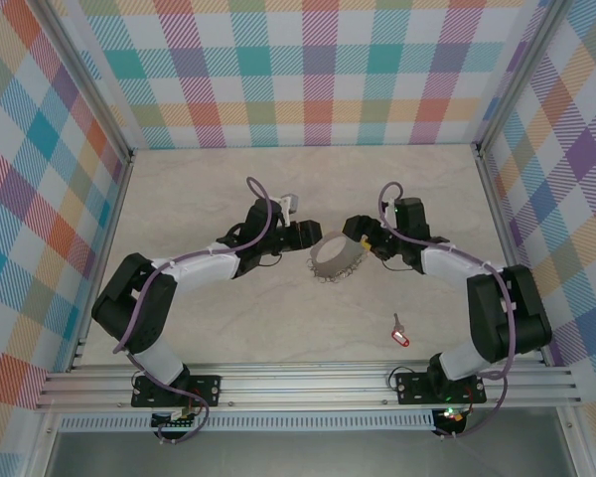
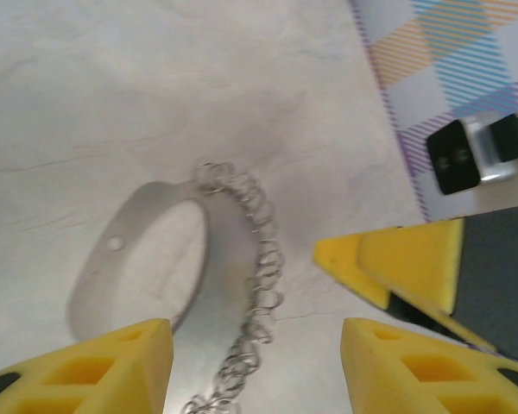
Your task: Put the keys on the keyring
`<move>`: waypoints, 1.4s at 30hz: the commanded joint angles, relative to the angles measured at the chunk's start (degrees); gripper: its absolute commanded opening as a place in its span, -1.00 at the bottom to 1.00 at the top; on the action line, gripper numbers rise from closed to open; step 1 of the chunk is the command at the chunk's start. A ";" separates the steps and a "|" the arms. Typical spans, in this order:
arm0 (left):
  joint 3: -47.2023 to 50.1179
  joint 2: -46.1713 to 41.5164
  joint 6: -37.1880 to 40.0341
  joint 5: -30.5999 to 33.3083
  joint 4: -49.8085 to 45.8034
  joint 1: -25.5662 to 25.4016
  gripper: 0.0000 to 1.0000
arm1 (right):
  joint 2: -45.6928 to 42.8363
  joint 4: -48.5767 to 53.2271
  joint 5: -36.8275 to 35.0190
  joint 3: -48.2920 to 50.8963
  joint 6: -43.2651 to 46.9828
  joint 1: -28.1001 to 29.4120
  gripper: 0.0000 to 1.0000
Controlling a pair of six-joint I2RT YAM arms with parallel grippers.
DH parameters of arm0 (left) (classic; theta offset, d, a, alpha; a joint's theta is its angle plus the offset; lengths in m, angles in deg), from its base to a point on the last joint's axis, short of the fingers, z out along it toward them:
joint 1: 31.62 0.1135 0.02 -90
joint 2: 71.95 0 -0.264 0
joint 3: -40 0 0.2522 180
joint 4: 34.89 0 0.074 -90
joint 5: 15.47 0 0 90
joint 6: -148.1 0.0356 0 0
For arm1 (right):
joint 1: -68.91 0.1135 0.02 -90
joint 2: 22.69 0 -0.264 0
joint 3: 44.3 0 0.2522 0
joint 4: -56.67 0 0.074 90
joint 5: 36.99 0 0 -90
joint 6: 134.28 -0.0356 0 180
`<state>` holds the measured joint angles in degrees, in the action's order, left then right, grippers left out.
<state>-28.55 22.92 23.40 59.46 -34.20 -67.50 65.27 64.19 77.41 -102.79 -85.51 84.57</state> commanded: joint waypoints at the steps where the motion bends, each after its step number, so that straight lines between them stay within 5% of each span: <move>1: -1.90 -0.22 0.25 4.93 -5.45 0.62 0.11 | 3.58 4.01 0.20 -3.03 -0.69 -0.28 0.65; 14: -0.54 -0.68 -0.63 4.99 -4.28 1.77 0.13 | 12.31 6.18 -2.36 -10.81 -3.74 1.08 0.19; 27: 1.84 -2.76 -1.67 6.74 -3.95 4.14 0.14 | 19.01 9.34 0.02 -18.54 -2.18 5.88 0.15; 42: 4.34 -9.41 -1.56 8.41 -7.36 5.56 0.15 | 18.42 5.58 1.60 -10.74 -4.54 14.31 0.15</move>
<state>-24.88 15.03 22.07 67.17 -40.21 -62.54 84.57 70.42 78.07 -115.69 -88.99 98.41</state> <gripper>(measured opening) 0.573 0.574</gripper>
